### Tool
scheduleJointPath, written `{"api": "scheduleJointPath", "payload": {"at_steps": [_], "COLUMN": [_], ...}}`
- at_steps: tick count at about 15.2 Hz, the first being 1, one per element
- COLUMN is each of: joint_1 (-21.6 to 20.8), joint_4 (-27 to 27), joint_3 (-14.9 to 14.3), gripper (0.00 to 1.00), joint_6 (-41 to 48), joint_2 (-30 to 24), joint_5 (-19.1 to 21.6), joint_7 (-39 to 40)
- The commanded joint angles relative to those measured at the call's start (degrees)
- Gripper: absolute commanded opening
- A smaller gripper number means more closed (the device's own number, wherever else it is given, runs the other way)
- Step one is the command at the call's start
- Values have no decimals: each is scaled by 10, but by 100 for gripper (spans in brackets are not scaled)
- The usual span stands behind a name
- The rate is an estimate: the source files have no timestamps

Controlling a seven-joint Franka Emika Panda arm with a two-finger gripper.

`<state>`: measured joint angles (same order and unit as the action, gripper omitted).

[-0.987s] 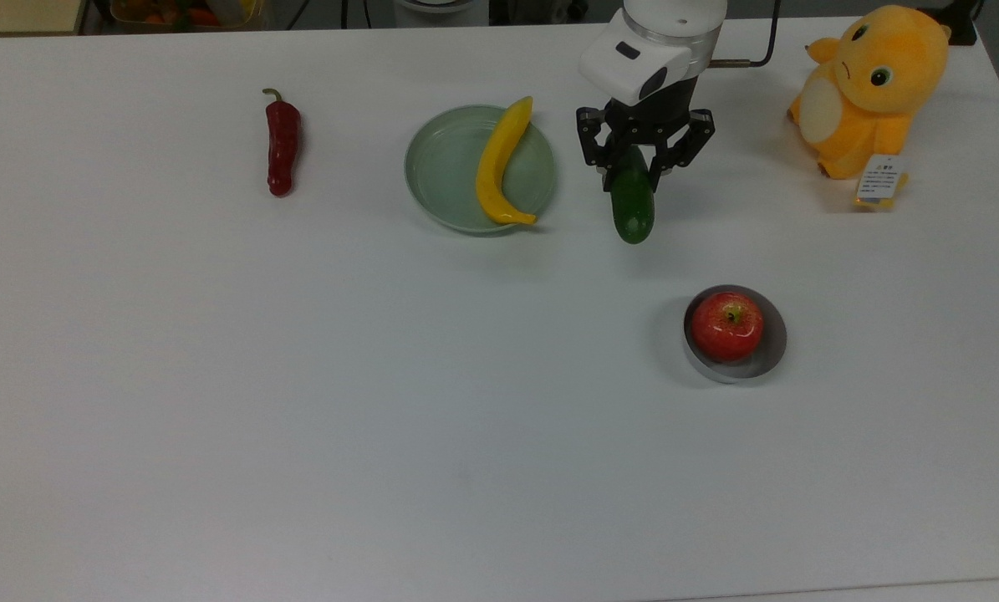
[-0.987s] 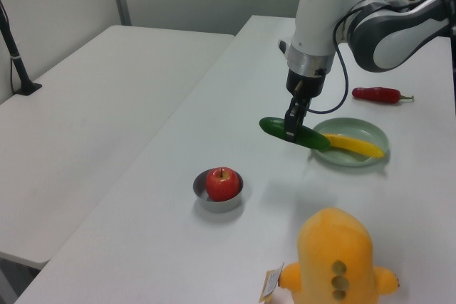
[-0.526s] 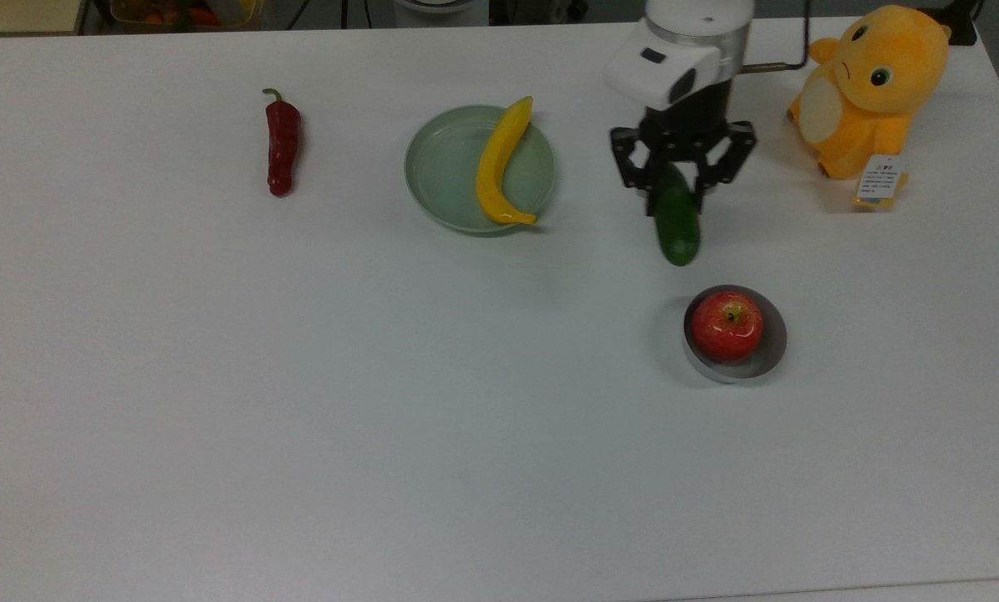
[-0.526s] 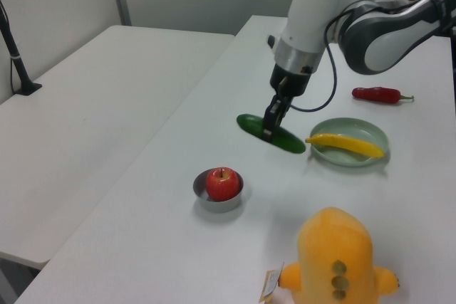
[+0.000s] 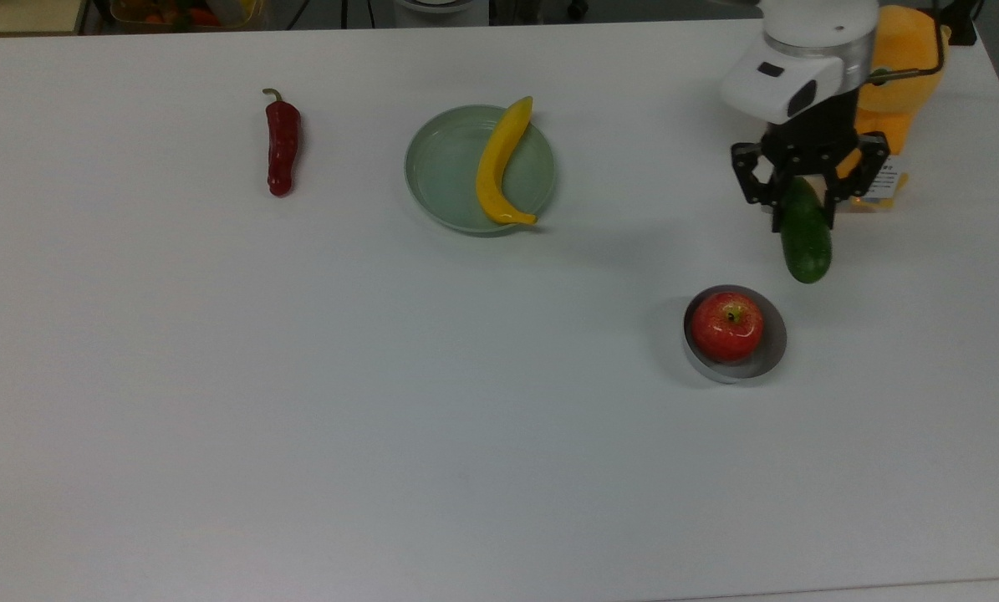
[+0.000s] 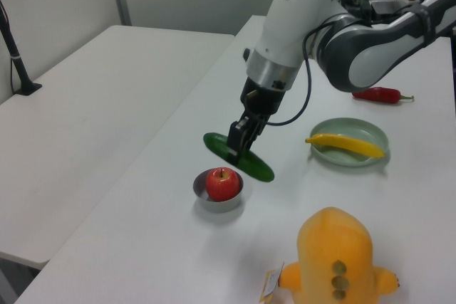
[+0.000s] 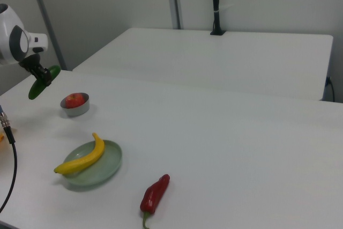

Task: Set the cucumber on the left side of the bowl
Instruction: 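Lift the cucumber and carry it toward the silver bowl with the apple, then lower the cucumber beside the silver bowl and open the gripper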

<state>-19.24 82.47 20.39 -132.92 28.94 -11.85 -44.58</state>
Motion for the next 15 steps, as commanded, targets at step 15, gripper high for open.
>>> {"api": "scheduleJointPath", "payload": {"at_steps": [15], "joint_1": [-130], "joint_4": [-115], "joint_3": [-141], "gripper": [29], "joint_6": [-125], "joint_2": [164], "joint_5": [-35], "joint_7": [-61]}}
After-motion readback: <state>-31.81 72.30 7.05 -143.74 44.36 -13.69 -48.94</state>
